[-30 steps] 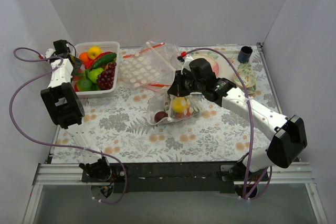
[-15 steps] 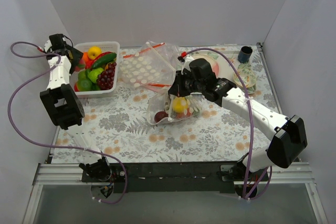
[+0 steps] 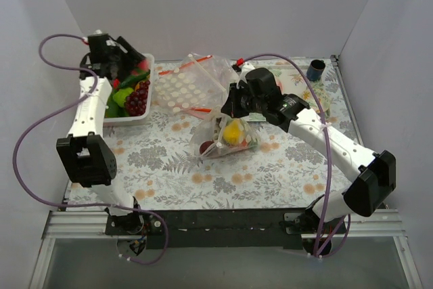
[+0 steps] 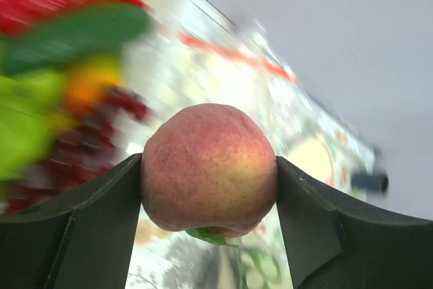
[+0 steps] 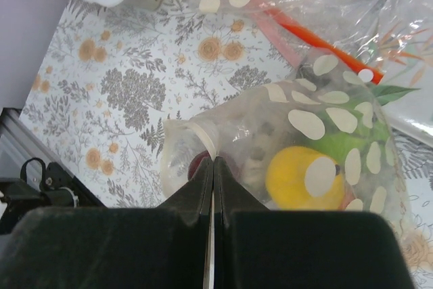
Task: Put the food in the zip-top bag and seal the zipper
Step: Pick up the fake fruit from the bin, then place the fake fruit in the zipper food storage bag.
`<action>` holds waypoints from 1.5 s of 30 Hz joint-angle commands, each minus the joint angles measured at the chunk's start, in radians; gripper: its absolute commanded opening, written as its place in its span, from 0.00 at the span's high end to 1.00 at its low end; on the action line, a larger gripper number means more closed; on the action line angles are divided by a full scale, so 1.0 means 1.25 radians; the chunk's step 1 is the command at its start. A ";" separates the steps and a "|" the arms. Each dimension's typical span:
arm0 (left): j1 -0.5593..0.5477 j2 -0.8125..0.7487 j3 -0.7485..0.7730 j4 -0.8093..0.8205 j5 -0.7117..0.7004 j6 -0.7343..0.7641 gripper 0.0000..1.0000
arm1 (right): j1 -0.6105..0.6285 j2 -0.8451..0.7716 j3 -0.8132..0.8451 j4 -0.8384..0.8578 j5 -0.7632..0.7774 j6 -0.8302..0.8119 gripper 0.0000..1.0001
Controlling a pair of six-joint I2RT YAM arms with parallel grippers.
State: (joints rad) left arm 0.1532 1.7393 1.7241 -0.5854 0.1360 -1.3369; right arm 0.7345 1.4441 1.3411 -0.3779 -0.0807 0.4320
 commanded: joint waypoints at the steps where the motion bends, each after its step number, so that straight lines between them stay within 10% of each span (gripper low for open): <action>1: -0.167 -0.124 -0.153 0.041 0.134 0.013 0.50 | -0.022 0.024 0.090 -0.031 0.041 -0.025 0.99; 17: -0.353 -0.429 -0.445 0.071 0.251 -0.024 0.48 | -0.033 0.136 0.172 -0.052 0.052 0.030 0.99; 35: -0.531 -0.294 -0.502 0.168 0.165 -0.062 0.47 | -0.032 0.058 0.122 -0.039 0.014 0.054 0.99; 45: -0.572 -0.244 -0.448 0.175 0.164 -0.060 0.02 | -0.030 0.013 0.093 -0.033 0.007 0.057 0.99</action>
State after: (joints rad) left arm -0.5377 1.4536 1.0946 -0.3904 0.3431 -1.4181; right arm 0.6994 1.4956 1.4567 -0.4553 -0.0631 0.4950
